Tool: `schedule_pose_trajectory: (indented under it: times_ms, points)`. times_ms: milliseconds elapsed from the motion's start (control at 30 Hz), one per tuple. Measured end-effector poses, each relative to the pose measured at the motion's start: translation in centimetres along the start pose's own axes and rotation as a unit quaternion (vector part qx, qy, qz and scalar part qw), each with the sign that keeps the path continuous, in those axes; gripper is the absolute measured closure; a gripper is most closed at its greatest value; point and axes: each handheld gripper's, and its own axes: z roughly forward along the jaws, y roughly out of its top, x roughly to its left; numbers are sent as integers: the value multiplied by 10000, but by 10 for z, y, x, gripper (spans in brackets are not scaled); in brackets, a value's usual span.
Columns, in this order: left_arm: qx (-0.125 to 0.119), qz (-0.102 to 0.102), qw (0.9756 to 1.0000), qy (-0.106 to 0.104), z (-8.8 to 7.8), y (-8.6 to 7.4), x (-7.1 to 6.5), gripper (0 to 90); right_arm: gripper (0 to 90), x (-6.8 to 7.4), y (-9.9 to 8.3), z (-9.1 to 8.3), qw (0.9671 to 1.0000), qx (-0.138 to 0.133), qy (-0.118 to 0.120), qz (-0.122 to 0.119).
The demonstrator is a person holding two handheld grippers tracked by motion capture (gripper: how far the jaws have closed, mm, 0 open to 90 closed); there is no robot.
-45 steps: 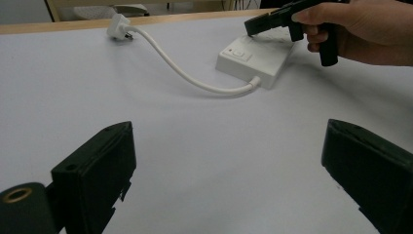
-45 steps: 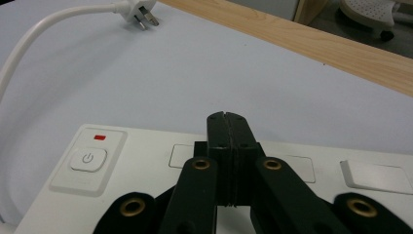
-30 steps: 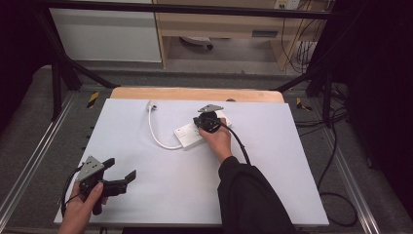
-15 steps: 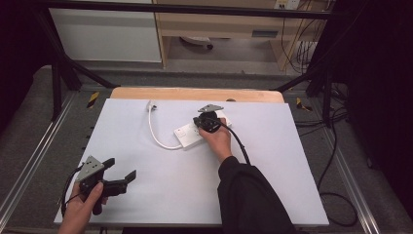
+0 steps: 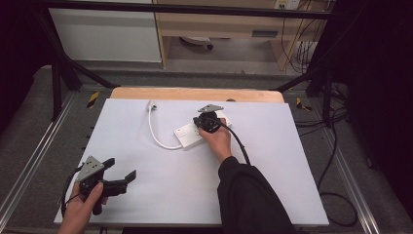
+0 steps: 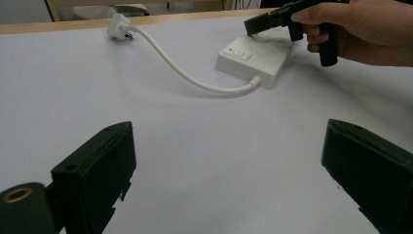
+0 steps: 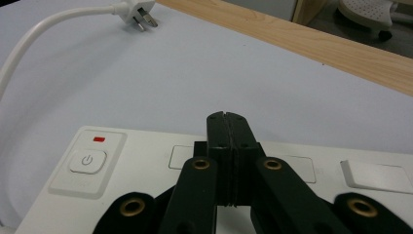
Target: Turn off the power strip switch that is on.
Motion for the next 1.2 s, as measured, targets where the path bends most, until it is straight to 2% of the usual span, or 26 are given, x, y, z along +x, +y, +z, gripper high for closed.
schedule_pose_trajectory:
  times_ms: [1200]
  points:
    - [-8,1,10000,-4,0,0,0,57,900,1,-1,0,10000,-6,-47,77]
